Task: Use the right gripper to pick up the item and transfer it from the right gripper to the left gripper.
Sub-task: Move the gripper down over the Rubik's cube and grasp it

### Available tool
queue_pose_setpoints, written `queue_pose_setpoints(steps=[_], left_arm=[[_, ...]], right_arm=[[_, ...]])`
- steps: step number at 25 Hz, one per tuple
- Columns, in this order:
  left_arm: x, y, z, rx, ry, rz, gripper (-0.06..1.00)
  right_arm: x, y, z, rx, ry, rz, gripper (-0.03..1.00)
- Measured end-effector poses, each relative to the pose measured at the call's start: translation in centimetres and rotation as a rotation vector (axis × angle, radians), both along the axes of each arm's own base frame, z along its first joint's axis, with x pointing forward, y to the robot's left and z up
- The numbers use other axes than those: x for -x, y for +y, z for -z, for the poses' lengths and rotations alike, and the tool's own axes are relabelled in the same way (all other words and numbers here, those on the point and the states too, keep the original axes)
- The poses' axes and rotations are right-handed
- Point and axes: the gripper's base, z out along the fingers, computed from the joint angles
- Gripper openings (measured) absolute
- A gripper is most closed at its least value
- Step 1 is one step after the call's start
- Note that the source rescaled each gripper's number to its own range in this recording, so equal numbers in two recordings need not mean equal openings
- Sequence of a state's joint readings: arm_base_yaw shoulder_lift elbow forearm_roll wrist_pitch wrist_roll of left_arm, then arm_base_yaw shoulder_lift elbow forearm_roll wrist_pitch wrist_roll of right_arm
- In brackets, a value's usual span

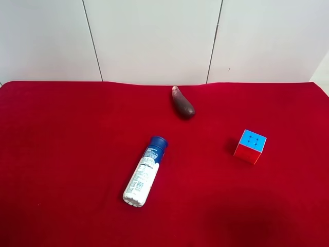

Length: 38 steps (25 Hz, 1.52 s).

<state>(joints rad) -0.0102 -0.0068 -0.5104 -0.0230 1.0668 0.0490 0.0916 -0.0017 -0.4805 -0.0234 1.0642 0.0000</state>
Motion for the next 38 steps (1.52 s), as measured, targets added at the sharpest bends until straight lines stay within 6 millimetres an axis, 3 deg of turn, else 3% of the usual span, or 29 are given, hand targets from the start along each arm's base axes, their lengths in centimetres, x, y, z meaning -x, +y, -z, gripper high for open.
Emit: queue_pose_setpoints(steps=[38], left_arm=[[0.00,0.00,0.00,0.000,0.000,0.000,1.00]], right_arm=[[0.01,0.10,0.00,-0.003,0.000,-0.011,1.00]])
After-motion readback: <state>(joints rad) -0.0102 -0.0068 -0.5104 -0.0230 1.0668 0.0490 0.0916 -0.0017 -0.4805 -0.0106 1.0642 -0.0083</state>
